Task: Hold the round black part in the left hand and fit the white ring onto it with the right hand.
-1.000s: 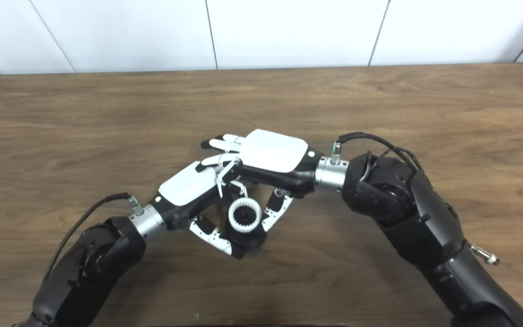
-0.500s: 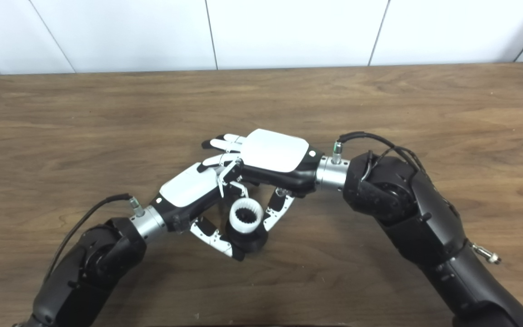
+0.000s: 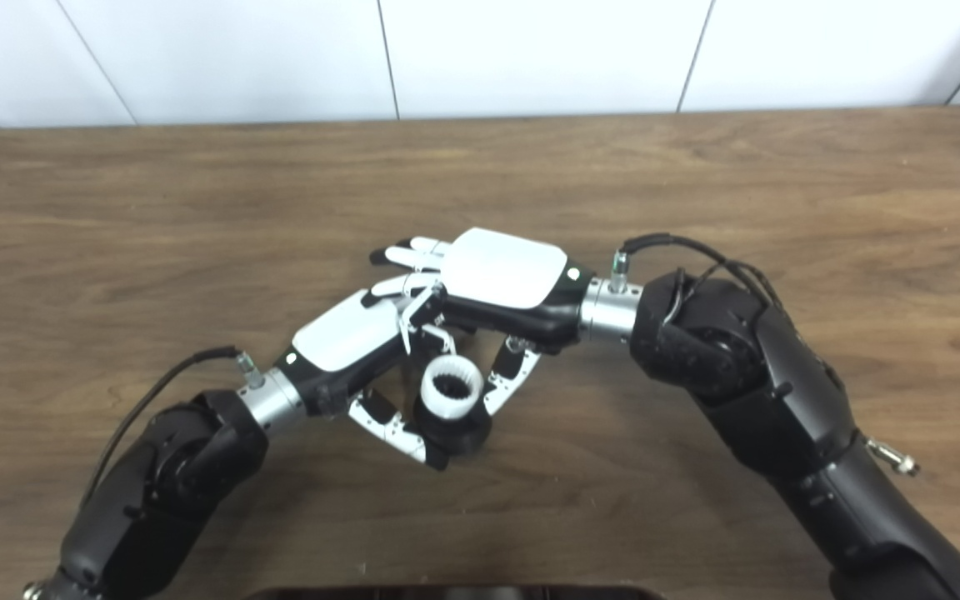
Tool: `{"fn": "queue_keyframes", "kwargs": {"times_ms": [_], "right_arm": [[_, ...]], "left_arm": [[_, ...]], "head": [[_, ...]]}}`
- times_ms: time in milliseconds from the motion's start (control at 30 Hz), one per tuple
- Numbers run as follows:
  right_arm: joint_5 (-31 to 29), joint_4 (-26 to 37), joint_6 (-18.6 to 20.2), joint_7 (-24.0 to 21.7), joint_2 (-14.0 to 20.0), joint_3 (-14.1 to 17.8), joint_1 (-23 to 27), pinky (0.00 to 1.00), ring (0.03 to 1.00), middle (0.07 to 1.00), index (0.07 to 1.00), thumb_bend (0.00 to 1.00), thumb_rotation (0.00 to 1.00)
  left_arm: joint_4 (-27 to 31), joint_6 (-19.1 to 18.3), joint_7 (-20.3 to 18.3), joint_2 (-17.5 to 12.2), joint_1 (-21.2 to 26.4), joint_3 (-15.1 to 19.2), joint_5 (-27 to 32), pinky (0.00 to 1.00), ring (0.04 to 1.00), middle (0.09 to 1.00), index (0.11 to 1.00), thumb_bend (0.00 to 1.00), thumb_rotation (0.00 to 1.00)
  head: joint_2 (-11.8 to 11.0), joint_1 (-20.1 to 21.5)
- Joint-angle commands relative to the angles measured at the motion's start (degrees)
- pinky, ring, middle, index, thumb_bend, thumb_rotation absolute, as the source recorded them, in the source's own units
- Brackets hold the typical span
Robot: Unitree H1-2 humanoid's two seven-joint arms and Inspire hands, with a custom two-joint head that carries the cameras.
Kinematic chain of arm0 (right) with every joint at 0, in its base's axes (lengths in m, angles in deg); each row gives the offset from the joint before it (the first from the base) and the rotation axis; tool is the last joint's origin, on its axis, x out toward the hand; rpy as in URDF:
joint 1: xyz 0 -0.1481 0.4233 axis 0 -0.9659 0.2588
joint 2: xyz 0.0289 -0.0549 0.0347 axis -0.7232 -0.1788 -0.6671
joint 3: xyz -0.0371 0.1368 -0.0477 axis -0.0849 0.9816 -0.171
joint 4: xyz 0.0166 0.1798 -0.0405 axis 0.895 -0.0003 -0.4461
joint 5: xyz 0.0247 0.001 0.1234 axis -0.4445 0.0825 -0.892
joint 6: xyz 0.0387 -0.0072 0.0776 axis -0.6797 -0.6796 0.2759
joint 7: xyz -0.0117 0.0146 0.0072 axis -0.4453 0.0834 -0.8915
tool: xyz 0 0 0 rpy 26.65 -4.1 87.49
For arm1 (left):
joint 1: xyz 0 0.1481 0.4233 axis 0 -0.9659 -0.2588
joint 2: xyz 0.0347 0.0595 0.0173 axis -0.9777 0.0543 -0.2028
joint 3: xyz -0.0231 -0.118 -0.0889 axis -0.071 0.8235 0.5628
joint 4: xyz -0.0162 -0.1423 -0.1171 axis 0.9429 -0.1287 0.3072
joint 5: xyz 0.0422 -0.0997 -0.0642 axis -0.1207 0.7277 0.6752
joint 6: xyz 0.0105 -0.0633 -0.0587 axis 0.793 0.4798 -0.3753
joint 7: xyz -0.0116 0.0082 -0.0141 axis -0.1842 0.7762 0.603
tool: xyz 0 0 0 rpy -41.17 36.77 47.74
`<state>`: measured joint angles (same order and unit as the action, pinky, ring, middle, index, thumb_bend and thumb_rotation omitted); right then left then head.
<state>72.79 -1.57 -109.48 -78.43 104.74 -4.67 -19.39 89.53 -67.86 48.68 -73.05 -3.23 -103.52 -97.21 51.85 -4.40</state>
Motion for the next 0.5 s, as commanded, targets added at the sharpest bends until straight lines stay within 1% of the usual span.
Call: {"fn": "queue_keyframes", "kwargs": {"times_ms": [0, 100, 300, 467], "right_arm": [[-0.2, 1.2, 0.1, -0.3, 0.6, 0.2, 0.8, 1.0, 1.0, 0.871, 0.48, 0.53, 0.14], [-0.2, 1.4, 0.1, -0.7, 0.8, -0.1, 0.7, 1.0, 1.0, 0.877, 0.48, 0.53, 0.14], [-0.6, 2.1, 0.7, -1.9, 1.2, -0.4, 0.4, 1.0, 1.0, 0.88, 0.48, 0.53, 0.14], [-0.2, 2.5, 1.0, -2.4, 1.2, -0.6, 0.6, 1.0, 1.0, 0.882, 0.48, 0.53, 0.14]], "left_arm": [[2.9, 0.3, 1.4, 0.3, 1.7, 0.7, 1.1, 1.0, 0.999, 0.842, 0.481, 0.52, 0.06], [2.8, 0.2, 1.2, 0.4, 1.8, 0.6, 1.3, 1.0, 1.0, 0.851, 0.481, 0.52, 0.06], [2.3, 0.3, 2.1, 1.1, 1.5, 0.4, 0.4, 1.0, 1.0, 0.848, 0.481, 0.52, 0.06], [2.7, -0.4, 1.1, 1.3, 1.7, 0.2, 0.3, 1.0, 1.0, 0.852, 0.481, 0.52, 0.06]], "head": [[0.1, 0.1], [0.2, 0.4], [0.3, 0.0], [0.7, 0.0]]}}
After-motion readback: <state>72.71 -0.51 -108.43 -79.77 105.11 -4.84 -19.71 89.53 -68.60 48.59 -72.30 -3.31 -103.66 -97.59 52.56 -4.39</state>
